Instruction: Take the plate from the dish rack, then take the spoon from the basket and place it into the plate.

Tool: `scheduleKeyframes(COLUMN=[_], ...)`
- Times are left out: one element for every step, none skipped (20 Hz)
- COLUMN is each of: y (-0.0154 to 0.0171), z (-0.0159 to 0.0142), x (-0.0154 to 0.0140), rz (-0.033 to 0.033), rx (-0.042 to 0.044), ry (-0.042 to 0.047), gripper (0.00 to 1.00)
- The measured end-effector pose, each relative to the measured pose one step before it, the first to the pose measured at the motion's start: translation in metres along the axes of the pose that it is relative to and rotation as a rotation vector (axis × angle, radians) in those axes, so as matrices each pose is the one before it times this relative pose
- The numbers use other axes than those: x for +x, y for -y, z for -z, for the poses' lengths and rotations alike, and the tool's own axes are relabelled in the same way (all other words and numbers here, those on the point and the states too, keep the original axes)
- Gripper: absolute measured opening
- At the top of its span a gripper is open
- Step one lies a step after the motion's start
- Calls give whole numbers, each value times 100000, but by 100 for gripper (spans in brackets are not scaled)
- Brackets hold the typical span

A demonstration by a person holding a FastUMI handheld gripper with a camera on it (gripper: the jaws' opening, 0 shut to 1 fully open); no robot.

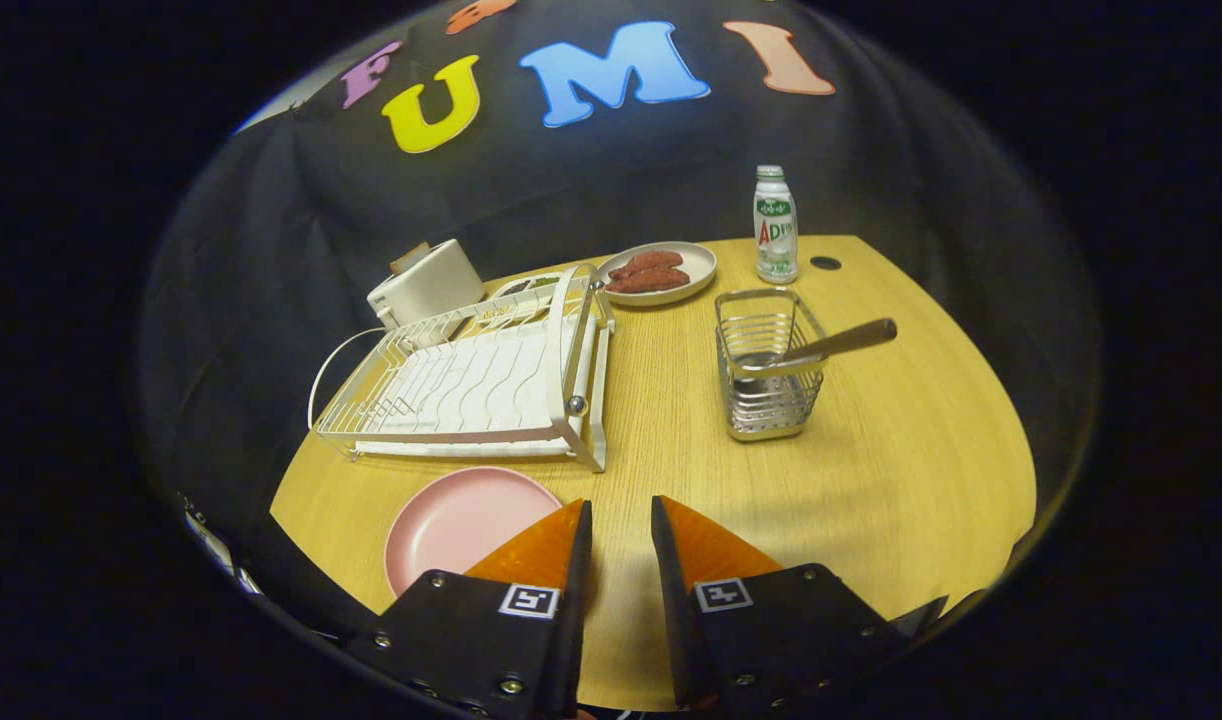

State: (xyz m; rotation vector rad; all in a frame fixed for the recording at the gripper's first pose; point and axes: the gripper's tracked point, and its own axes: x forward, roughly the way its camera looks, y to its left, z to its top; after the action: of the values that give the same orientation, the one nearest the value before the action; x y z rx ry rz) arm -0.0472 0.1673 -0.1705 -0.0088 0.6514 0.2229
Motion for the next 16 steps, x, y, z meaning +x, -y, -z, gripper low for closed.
scheduleKeyframes(y=[853, 454, 79, 458, 1025, 871, 789, 703, 1100, 934, 899, 909, 1019, 842, 835, 746], z=[-745, -1010, -1397, -1176, -961, -875, -501, -575, -532, -215, 72, 173, 169, 55, 73, 65], x=[-715, -717, -585, -481, -389, -289, -237, -81, 150, 138, 237, 306, 384, 518, 517, 588], rz=[2212, 961, -1721, 296, 1923, 1195, 1061, 1023, 2218, 1445, 1509, 1500, 1425, 1318, 1183, 795], rx=[-3266, -1734, -1339, -1612, -974, 543, 1091, 370, -190, -481, -317, -100, 9, -163, -143, -183], ry=[3491, 4143, 6333, 5534, 6054, 4625, 3999, 3476, 3762, 2321, 1474, 603, 908, 963, 1769, 1673], gripper=[35, 35, 35, 35, 35, 35, 35, 35, 35, 35, 35, 35, 35, 35, 35, 35])
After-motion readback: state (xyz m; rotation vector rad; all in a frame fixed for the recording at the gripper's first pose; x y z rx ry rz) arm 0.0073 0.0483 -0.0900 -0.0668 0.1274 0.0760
